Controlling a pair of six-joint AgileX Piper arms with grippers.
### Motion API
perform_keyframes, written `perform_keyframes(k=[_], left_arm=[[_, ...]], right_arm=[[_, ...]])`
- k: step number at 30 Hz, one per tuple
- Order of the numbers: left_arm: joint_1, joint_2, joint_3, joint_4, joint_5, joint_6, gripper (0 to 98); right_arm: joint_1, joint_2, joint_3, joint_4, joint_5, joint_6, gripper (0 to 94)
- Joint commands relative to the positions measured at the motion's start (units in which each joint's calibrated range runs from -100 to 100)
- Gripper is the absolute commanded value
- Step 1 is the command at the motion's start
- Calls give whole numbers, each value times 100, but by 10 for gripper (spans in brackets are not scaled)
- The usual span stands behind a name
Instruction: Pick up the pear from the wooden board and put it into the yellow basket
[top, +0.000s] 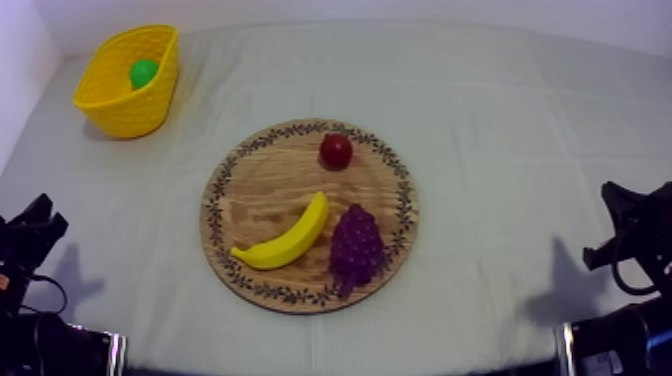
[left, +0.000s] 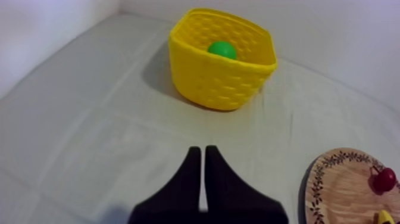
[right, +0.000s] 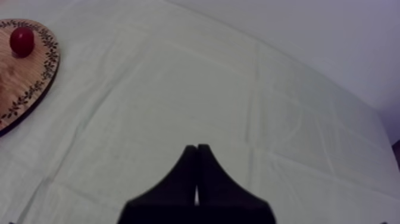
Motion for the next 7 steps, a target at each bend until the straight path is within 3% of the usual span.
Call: perform_keyframes(k=[1,7], left_arm=[[0,-5,3,-3,-6,207,1],[1,-5,3,-4,-6,345,1]], right_arm=[[-2,-3,-2,0,2,-2,4],[-2,-3,-2,0,2,0,4]])
